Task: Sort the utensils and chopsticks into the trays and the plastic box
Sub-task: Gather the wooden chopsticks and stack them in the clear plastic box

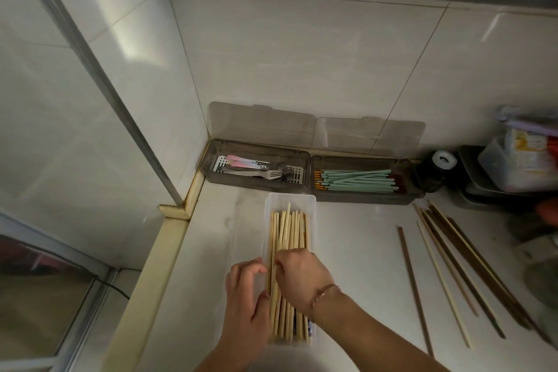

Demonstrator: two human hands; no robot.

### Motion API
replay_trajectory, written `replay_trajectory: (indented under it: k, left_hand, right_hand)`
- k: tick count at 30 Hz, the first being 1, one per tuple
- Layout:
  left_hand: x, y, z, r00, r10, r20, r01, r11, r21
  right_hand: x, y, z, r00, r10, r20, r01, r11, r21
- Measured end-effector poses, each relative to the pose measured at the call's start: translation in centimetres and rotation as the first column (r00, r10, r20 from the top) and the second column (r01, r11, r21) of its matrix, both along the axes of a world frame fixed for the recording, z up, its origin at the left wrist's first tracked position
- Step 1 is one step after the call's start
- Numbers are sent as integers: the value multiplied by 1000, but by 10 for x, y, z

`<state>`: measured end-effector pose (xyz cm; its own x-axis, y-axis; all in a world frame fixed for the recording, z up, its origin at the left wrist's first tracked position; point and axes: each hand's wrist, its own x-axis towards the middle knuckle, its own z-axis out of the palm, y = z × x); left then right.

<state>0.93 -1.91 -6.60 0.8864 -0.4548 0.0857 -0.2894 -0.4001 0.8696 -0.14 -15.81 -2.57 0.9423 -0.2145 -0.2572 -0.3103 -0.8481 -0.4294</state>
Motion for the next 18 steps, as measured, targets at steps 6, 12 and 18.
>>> replay_trajectory:
  k: [6,12,18]
  left_hand:
    - [-1,-1,2,1000,18,-13,-18,1000,-21]
    - [0,-3,1,1000,17,0,-17,999,-27]
    - [1,1,-2,998,3,61,-2,1000,-14]
  right_hand:
    - [5,7,-12,983,150,-110,-167,971,-170]
    - [-3,2,-20,972,231,-52,-237,946,-223]
    - [-28,-17,-6,901,279,333,-253,960,-120]
